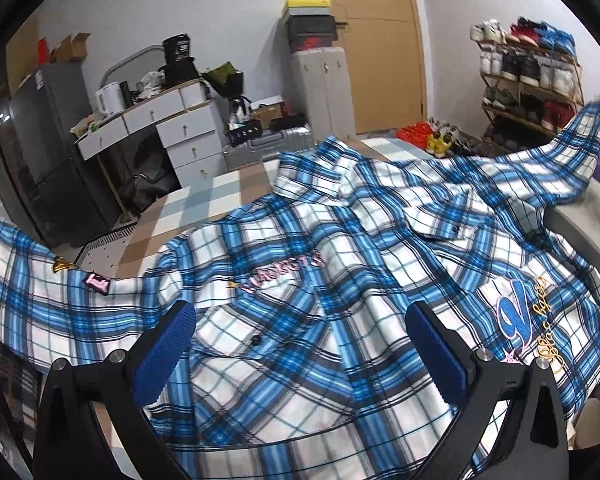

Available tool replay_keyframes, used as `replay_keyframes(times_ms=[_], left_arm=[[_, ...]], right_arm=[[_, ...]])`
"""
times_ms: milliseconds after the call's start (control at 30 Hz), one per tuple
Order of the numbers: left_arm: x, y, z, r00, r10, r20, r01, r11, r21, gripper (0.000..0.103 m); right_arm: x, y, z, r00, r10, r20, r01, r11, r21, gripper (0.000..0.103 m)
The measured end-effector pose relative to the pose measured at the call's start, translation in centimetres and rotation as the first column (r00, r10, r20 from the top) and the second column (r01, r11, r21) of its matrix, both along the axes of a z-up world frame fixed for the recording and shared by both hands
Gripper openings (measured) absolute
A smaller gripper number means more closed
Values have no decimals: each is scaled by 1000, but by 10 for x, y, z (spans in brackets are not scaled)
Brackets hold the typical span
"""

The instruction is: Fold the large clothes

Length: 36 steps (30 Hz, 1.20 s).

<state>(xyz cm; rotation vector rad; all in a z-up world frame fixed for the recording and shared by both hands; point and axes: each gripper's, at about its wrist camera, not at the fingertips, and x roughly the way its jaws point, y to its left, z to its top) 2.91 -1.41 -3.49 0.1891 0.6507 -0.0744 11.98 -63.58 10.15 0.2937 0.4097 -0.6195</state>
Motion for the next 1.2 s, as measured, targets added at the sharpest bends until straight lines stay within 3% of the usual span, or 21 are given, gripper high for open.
replay_keyframes(times_ms=[200, 367, 467, 600, 767, 867, 900, 967, 1000, 1067, 1100, 1133, 1167, 1200], left_arm=[[-10, 31, 12, 998, 38, 41, -37, 999, -33, 102], [-20, 65, 23, 993, 91, 77, -85, 993, -82, 102], [-27, 91, 32, 986, 139, 94, -124, 981, -149, 102], [-35, 120, 39, 975, 195, 109, -165, 957, -238, 102], [-38, 131, 36, 968, 215, 128, -181, 954, -240, 102], [-39, 140, 34, 966, 221, 136, -183, 952, -245, 102], [-39, 142, 33, 966, 220, 135, -181, 950, -254, 102], [-40, 144, 34, 967, 215, 136, -174, 948, -267, 102], [-41, 146, 35, 967, 214, 139, -170, 947, -272, 102], [-44, 148, 36, 967, 210, 147, -163, 946, -280, 102], [-44, 148, 37, 967, 208, 150, -160, 946, -281, 102], [-44, 147, 36, 967, 206, 151, -158, 947, -279, 102], [-43, 145, 36, 967, 205, 152, -157, 948, -277, 102], [-44, 145, 36, 967, 203, 153, -155, 948, -276, 102]], right_arm=[[31, 123, 59, 970, 237, 56, -231, 968, -102, 3], [60, 257, 68, 889, 457, 25, -452, 884, -116, 3], [82, 335, 51, 808, 589, -19, -589, 807, -43, 3], [106, 433, 4, 682, 728, -65, -728, 685, 38, 3], [131, 552, -107, 509, 854, -106, -816, 519, 256, 3], [133, 607, -178, 433, 880, -196, -813, 475, 336, 3], [130, 617, -194, 415, 881, -226, -808, 472, 352, 3], [123, 644, -237, 335, 893, -301, -812, 436, 388, 2], [119, 646, -245, 306, 903, -302, -820, 412, 398, 3], [113, 652, -264, 207, 937, -282, -815, 324, 481, 7], [112, 650, -265, 174, 950, -260, -804, 289, 519, 23], [109, 648, -267, 135, 966, -219, -792, 238, 562, 59], [107, 643, -263, 122, 974, -193, -788, 213, 578, 75], [100, 631, -253, 137, 978, -158, -805, 203, 558, 85]])
